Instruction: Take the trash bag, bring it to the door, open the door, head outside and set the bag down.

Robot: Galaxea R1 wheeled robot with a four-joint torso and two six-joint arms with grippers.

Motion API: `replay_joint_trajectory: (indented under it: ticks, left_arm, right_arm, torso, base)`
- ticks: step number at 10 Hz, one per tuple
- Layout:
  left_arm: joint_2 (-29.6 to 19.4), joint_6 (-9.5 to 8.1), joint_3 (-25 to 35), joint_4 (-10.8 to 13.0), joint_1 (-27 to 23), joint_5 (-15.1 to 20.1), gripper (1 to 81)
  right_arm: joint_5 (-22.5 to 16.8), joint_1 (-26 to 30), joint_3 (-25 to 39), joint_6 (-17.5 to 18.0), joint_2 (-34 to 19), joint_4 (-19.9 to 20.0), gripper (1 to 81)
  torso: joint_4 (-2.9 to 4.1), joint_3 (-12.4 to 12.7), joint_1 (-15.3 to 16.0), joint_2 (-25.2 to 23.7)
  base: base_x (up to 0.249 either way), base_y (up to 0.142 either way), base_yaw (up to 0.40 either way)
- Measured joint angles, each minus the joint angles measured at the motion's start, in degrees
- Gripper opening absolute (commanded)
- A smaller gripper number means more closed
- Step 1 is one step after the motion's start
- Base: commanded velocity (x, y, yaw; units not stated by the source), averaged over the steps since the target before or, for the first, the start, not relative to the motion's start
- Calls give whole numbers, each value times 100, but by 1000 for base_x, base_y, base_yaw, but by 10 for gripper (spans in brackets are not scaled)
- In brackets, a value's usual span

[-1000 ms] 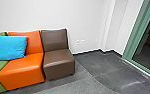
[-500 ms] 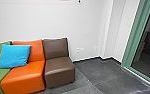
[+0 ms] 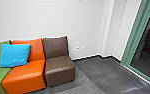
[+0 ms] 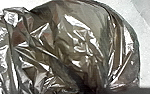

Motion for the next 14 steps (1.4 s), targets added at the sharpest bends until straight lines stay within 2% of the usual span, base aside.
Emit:
replay_joint_trajectory:
  ticks: [1,2,4,5,8,10,12,14]
  left_arm:
    - [-38,102,156,0,218,-105,10]
    - [-123,129,374,0,364,-151,10]
    - [-346,256,739,2,407,-347,10]
    - [-379,276,844,6,439,-444,10]
    - [-377,296,1080,105,647,-446,10]
    - [-197,294,1001,262,767,-571,10]
    - [12,294,829,363,1050,-667,10]
    - [48,296,297,384,1180,-706,10]
  right_arm:
    - [99,-143,-30,0,48,-44,811]
    - [193,-272,-30,2,94,-94,811]
    - [422,-457,-27,0,100,-154,811]
    - [510,-578,-28,2,141,-226,811]
    - [661,-903,-20,2,260,-474,811]
    - [789,-1063,-44,2,328,-614,811]
    - [874,-1224,-201,2,527,-686,811]
    - [947,-1312,-505,2,692,-738,811]
  torso:
    - [0,0,-138,214]
    - [0,2,-280,435]
    - [0,20,-533,828]
    - [0,99,-645,1008]
    - [0,455,-1055,1633]
    - [0,697,-1337,2063]
    - [0,783,-1615,2485]
    - [0,796,-1892,2912]
  base:
    - [0,0,0]
    - [0,0,0]
    - [0,0,0]
    - [0,0,0]
    - [0,0,0]
    - [0,0,0]
    - [0,0,0]
    - [0,0,0]
